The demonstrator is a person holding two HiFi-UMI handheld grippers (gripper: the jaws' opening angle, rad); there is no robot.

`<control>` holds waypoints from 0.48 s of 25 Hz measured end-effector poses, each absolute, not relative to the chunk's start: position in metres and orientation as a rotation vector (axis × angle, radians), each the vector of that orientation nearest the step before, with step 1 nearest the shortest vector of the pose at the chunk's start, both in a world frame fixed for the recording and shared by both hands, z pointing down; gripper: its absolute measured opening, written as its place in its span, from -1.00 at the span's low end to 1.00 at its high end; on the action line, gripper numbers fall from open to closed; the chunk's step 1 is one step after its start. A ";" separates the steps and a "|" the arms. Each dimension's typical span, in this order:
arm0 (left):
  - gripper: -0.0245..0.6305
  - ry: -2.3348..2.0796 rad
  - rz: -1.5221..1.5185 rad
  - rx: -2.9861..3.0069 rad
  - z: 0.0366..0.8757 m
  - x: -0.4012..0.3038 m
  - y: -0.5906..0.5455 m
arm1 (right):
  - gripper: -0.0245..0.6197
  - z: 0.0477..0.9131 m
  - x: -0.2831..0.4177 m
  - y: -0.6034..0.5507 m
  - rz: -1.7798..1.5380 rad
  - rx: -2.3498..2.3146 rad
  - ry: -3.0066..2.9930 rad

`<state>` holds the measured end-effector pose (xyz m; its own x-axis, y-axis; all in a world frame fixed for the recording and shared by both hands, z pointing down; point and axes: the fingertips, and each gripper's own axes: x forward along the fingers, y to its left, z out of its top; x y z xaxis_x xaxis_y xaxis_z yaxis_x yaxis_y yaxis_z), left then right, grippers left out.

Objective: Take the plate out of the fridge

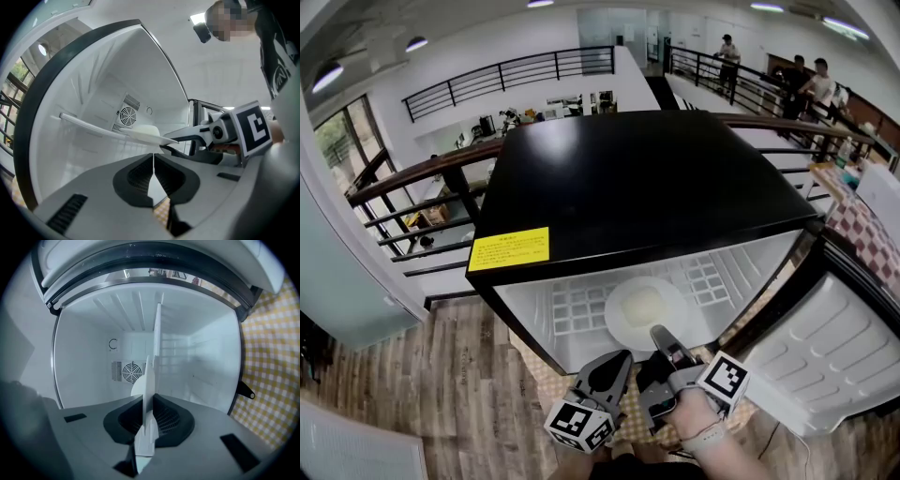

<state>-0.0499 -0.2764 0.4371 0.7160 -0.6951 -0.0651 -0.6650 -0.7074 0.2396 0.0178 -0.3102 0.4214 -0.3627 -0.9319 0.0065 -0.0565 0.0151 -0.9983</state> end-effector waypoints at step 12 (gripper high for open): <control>-0.88 -1.082 -0.224 2.718 0.439 -0.049 -0.279 | -0.75 0.423 0.020 -0.317 -1.412 -1.047 1.528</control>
<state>-0.0494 -0.2786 0.4388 0.7194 -0.6917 -0.0641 -0.6601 -0.7094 0.2469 0.0204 -0.3172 0.4227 -0.3465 -0.9379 -0.0165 -0.0578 0.0389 -0.9976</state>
